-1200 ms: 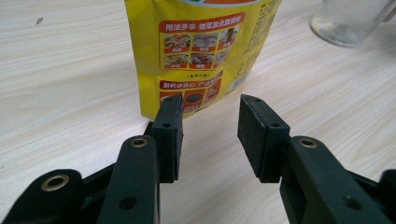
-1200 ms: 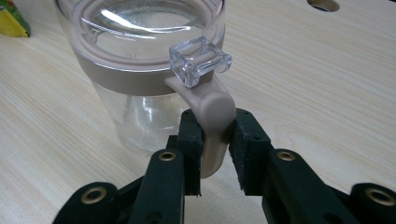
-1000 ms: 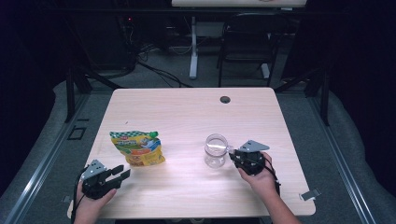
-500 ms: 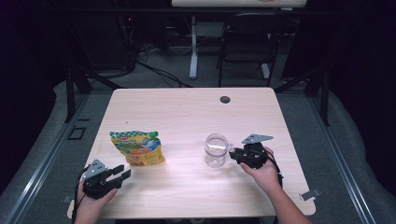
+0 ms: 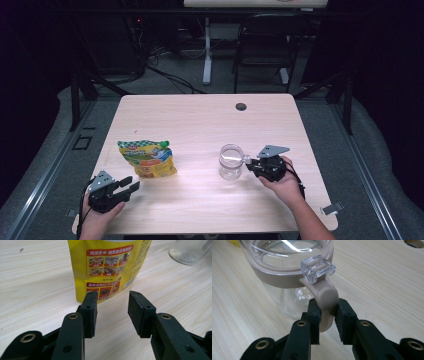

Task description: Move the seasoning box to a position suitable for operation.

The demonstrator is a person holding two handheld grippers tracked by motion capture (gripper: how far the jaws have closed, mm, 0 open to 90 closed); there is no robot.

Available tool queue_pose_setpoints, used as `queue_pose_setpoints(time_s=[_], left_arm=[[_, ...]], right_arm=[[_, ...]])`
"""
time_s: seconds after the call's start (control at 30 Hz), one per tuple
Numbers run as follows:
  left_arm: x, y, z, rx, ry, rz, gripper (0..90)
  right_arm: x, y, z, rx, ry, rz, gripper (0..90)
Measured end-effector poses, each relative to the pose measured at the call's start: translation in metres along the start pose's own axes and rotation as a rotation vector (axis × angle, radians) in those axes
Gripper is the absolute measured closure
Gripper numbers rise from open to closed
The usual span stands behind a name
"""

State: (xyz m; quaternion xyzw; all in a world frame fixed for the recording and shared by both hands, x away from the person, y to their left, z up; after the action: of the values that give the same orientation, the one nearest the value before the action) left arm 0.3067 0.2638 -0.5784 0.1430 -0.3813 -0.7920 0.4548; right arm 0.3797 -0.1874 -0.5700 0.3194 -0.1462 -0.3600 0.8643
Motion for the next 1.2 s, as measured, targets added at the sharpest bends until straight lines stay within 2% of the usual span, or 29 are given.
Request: queue_pose_setpoints(time_s=[0.17,0.37,0.7,0.8,1.0,1.2], left_arm=[[0.000,0.000,0.000,0.000,0.000,0.000,59.9],[0.002,0.001,0.000,0.003,-0.001,-0.007,59.9],[0.010,0.003,0.000,-0.001,-0.023,-0.028,60.0],[0.013,0.004,0.000,0.004,-0.033,-0.038,60.0],[0.019,0.007,-0.003,0.003,-0.045,-0.053,60.0],[0.024,0.009,-0.006,-0.012,-0.058,-0.072,60.0]], right_arm=[[-0.007,-0.002,0.001,0.017,0.010,0.018,74.7],[-0.012,-0.003,0.002,0.011,0.022,0.039,74.7],[-0.039,-0.003,0.003,0.016,0.078,0.108,74.6],[-0.048,-0.006,0.003,0.033,0.096,0.113,74.6],[-0.061,-0.009,0.008,0.012,0.113,0.137,74.5],[-0.068,-0.014,0.013,0.000,0.112,0.135,74.4]])
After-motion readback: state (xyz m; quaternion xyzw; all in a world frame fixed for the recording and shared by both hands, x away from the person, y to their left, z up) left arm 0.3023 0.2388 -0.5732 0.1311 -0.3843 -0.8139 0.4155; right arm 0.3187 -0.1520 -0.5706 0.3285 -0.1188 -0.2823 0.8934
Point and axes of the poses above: each handheld gripper's, and its own axes: z roughly backward along the jaws, y roughly out of its top, x roughly to its right, the point moved 5 cm from there along -z, roughly forward along the jaws, and after that the axes turned 8 degrees about -x, right-handed, at the moved point
